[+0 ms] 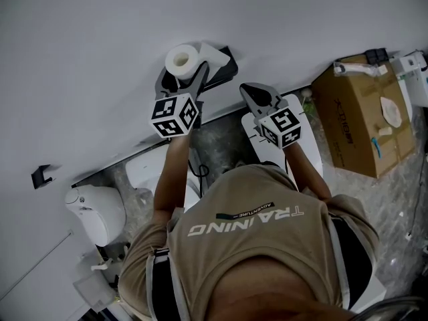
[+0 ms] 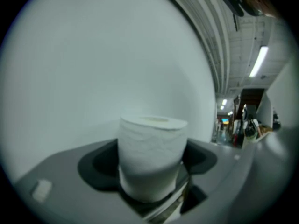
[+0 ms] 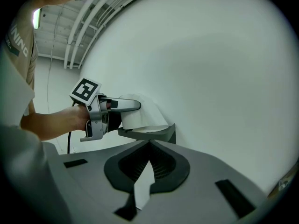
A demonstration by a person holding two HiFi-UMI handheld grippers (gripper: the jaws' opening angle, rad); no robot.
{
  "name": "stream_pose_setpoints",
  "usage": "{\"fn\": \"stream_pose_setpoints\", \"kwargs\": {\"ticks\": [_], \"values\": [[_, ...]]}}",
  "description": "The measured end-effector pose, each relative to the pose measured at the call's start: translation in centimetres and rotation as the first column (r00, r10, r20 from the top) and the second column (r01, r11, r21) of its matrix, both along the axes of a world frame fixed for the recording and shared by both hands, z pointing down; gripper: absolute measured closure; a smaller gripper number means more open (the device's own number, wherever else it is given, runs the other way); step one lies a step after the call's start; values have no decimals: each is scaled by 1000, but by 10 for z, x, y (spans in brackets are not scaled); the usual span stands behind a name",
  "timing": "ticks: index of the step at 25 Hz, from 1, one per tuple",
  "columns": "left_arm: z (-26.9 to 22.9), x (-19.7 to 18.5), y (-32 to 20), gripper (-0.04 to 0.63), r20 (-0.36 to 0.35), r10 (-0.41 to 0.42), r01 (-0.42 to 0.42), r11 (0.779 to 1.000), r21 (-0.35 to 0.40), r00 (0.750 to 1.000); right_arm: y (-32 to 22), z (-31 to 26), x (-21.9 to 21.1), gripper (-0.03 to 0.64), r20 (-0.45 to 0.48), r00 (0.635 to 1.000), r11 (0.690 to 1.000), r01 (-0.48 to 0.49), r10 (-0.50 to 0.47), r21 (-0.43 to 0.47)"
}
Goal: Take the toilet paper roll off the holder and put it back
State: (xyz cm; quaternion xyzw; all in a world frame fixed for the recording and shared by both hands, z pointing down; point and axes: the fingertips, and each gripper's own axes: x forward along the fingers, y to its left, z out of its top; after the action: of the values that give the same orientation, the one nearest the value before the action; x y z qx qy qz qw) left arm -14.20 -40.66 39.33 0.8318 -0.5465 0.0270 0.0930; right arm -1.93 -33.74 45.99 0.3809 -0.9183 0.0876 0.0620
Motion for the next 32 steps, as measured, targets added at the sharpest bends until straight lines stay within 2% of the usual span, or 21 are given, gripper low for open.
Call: {"fn": "stream_pose_setpoints", "kwargs": {"ticks": [5,10,15,19,23,27,32], "values": [[6,5,-4,192,3,7,-7,1000,0,1000,-1,3,-3,606,-7,1000,1000,21,-21,-7],[9,8,-5,192,68,-2,0,1000,29,998,-2,6,-3,606,-1,1000,1000,24,-24,-16],[9,8,-4,189,81,-17,13,999,42,997,-1,7,-4,604,7,1000,999,28,-28,-20],[5,8,-2,181,113,-42,33,996,80,993,0,7,-4,606,11,999,999,34,-34,-17],[4,5,0,164,106,-50,41,996,83,993,0,8,-2,606,16,999,999,33,-33,-19],[6,4,5,144,68,-28,23,997,69,997,3,6,-4,606,18,999,999,37,-36,-16],[3,3,19,144,78,-26,20,996,87,997,10,4,-8,605,14,999,999,46,-45,-11]]}}
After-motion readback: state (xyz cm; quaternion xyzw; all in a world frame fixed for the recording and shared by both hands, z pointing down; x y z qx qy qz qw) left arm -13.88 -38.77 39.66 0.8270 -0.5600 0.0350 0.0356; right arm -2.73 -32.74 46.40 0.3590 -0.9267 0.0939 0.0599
